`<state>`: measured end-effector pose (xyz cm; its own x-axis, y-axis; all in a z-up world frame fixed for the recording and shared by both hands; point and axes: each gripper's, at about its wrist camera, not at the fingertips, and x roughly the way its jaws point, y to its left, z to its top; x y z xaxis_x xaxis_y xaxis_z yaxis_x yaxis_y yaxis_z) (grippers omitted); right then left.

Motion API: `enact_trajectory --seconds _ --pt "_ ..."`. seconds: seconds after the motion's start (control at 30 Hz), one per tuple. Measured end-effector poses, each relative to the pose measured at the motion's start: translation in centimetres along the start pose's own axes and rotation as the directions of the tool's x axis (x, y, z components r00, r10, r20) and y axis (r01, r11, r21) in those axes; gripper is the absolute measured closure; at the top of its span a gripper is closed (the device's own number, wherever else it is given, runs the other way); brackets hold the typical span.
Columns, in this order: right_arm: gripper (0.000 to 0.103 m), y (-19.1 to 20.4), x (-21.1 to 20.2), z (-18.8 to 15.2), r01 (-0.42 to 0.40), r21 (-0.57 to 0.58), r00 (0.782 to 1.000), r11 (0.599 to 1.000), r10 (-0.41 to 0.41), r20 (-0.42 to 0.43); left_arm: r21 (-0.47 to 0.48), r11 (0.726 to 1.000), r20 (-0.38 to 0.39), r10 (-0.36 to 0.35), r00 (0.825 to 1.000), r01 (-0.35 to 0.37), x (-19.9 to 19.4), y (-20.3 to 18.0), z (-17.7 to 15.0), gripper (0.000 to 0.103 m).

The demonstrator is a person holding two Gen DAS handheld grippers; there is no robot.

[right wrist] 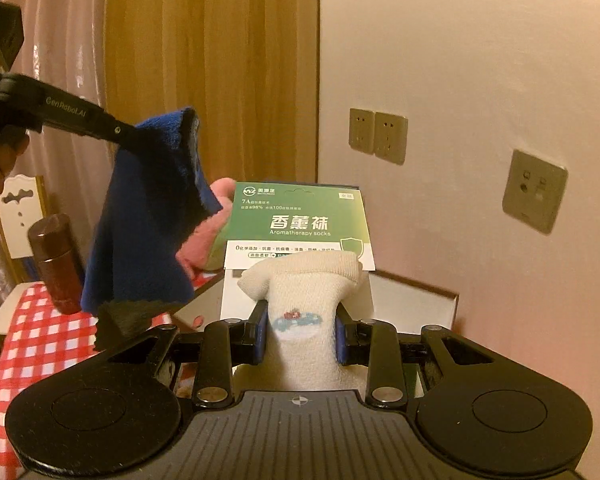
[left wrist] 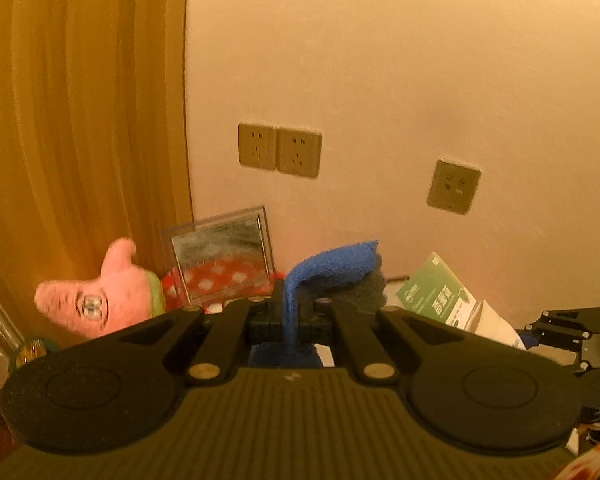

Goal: Organize soft objects
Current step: 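Carry the blue cloth over the box with the left tool while the right tool carries the sock package, then open the left tool over the box while the right tool drops the sock package in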

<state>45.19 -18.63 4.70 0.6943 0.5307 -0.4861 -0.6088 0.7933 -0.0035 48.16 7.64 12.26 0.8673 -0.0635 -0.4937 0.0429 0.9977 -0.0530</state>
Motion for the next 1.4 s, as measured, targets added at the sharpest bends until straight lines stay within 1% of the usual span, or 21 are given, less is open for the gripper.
enact_trajectory --seconds 0.2,0.3,0.37,0.47,0.5,0.53,0.6,0.7,0.8,0.9,1.0,1.07,1.1,1.13,1.17,1.2,1.4 --pt "0.071 -2.0 2.7 1.9 0.002 -0.031 1.000 1.000 -0.001 0.012 0.030 1.000 0.045 0.007 0.999 -0.008 2.7 -0.2 3.7 0.101" --pt "0.071 -2.8 4.1 2.5 0.005 -0.041 1.000 0.999 -0.005 0.010 0.033 0.999 0.045 0.001 0.999 -0.002 4.3 -0.3 4.5 0.100" --pt "0.071 -3.1 4.7 2.6 0.006 -0.044 1.000 0.999 -0.005 0.010 0.035 0.999 0.026 0.002 1.000 -0.002 5.9 -0.4 4.4 0.100" --pt "0.071 -3.9 5.9 2.7 0.011 -0.047 1.000 0.999 -0.011 -0.003 0.026 1.000 -0.035 -0.007 0.999 0.008 9.0 -0.3 3.5 0.099" --pt "0.071 -4.1 6.3 2.7 0.011 -0.048 1.000 0.999 -0.012 -0.009 0.015 1.000 -0.066 -0.016 0.998 0.017 10.3 -0.2 3.0 0.097" --pt "0.071 -4.4 6.8 2.6 0.012 -0.049 1.000 0.999 -0.013 -0.016 0.008 1.000 -0.100 -0.021 0.995 0.022 11.6 -0.1 2.5 0.095" --pt "0.071 -4.8 7.8 2.4 0.008 -0.052 0.999 0.999 -0.010 -0.032 0.017 1.000 -0.152 -0.001 0.988 0.004 13.8 -0.1 1.2 0.095" --pt "0.071 -5.3 9.0 2.0 0.005 -0.056 0.999 0.998 -0.008 -0.053 0.041 0.999 -0.216 0.002 0.976 0.007 15.9 -0.3 -0.6 0.090" --pt "0.071 -5.5 10.1 1.5 -0.002 -0.078 0.997 0.997 -0.003 -0.071 0.058 0.998 -0.253 0.010 0.968 0.005 17.2 -0.3 -2.3 0.088" --pt "0.071 -5.6 11.2 1.2 -0.009 -0.119 0.996 0.993 -0.001 -0.086 0.049 0.999 -0.280 0.008 0.960 0.006 18.0 0.0 -3.5 0.085" --pt "0.070 -5.4 12.3 0.9 0.003 -0.170 0.996 0.985 -0.018 -0.088 0.044 0.999 -0.299 0.007 0.954 0.006 18.3 0.4 -4.4 0.085" --pt "0.054 -5.2 12.8 0.8 0.003 -0.190 0.997 0.982 -0.018 -0.078 0.044 0.999 -0.307 0.008 0.952 0.006 18.4 0.6 -4.9 0.085" --pt "0.037 -5.1 13.0 0.8 0.005 -0.194 0.998 0.981 -0.017 -0.064 0.044 0.999 -0.308 0.009 0.951 0.005 18.4 0.7 -4.9 0.085" --pt "0.022 -5.0 13.0 0.8 0.024 -0.192 0.999 0.981 -0.032 -0.043 0.043 0.999 -0.309 0.009 0.951 0.005 18.3 0.8 -5.0 0.084" --pt "0.018 -5.1 13.0 0.8 0.032 -0.182 0.999 0.983 -0.037 -0.024 0.041 0.999 -0.310 0.008 0.951 0.005 18.2 0.9 -5.1 0.084" --pt "0.017 -5.1 13.0 0.9 0.026 -0.169 0.999 0.985 -0.031 -0.022 0.038 0.999 -0.312 0.009 0.950 0.003 18.2 1.0 -5.1 0.084" --pt "0.017 -5.6 13.2 0.4 0.001 -0.123 0.998 0.992 -0.009 -0.063 0.046 0.999 -0.320 -0.010 0.947 0.026 17.9 0.9 -5.7 0.083"
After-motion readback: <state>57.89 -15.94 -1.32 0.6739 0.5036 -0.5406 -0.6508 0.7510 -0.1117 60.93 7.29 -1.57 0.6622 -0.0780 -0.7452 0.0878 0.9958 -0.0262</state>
